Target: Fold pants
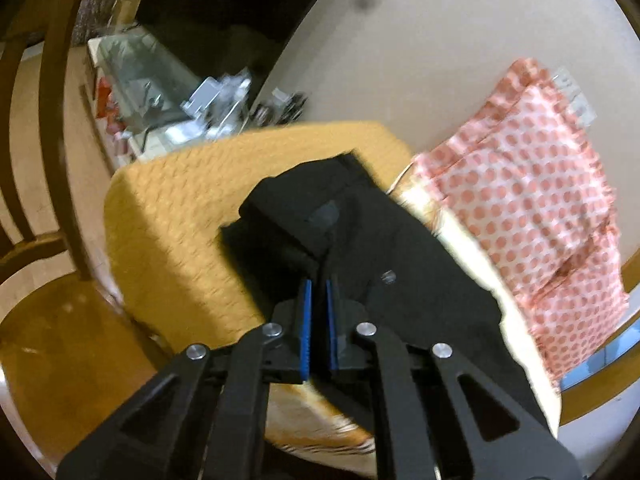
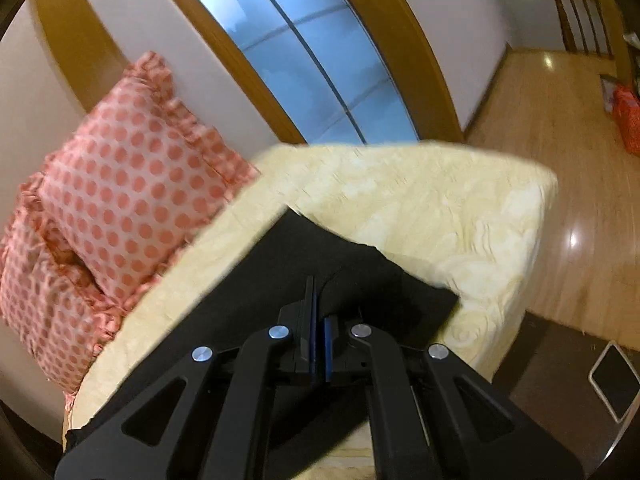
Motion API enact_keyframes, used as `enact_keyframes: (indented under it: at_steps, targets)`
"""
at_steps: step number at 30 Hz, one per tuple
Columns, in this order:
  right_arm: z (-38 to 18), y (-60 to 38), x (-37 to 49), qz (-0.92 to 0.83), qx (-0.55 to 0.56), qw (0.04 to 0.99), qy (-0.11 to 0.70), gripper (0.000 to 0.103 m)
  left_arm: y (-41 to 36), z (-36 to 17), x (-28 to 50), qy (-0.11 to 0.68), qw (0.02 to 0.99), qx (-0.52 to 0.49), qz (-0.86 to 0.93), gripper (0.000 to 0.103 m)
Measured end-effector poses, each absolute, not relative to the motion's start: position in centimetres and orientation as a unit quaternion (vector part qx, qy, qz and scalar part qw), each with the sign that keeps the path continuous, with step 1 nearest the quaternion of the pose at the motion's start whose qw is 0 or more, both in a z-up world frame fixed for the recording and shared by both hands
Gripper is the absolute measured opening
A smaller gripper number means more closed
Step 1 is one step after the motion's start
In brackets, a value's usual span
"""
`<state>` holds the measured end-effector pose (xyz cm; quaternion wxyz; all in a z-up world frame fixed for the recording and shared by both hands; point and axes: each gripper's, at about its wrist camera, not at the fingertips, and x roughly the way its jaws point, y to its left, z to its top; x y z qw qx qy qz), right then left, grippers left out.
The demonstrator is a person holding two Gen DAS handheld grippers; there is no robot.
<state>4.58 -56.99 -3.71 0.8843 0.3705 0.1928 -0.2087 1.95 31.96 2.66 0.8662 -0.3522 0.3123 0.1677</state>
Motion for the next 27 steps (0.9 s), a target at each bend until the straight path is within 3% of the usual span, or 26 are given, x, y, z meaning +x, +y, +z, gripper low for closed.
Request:
enact_keyframes:
  at_steps: [3, 6, 12, 18, 21, 23, 27]
  targets:
    - [-5.4, -57.3, 4.7, -0.212, 0.387, 0.873, 0.206, 0.002, 32.1, 1.2, 2.2, 0.328, 0.864, -0.339, 0.174, 0.008]
    - [-5.5, -56.8, 4.8, -0.218, 0.371, 0.877, 0.214, 0.002, 31.4, 1.7, 2.2, 0.328, 0.874, -0.307, 0.184, 0.016]
    - [-4.9, -56.4, 3.8, -0.228, 0.358, 0.884, 0.196, 0.002, 29.9, 5.4, 0.2, 0.27, 0.9, -0.262, 0.221, 0.039]
    - [-5.3, -56.2, 4.6, -0.234, 0.344, 0.883, 0.215, 0.003, 25.3, 8.0, 1.8, 0.261, 0.929, -0.217, 0.145, 0.047]
    - [-4.9, -56.1, 3.9, -0.247, 0.335, 0.881, 0.225, 0.023, 21.1, 7.8, 4.5, 0.29, 0.937, -0.181, 0.068, 0.056]
    - [-4.2, -56.5, 2.8, -0.261, 0.328, 0.884, 0.207, 0.044, 18.3, 7.4, 5.7, 0.299, 0.942, -0.145, 0.034, 0.06]
    - [-3.9, -57.8, 2.1, -0.287, 0.324, 0.879, 0.2, 0.048, 13.7, 6.2, 7.4, 0.312, 0.945, -0.098, -0.007, 0.068]
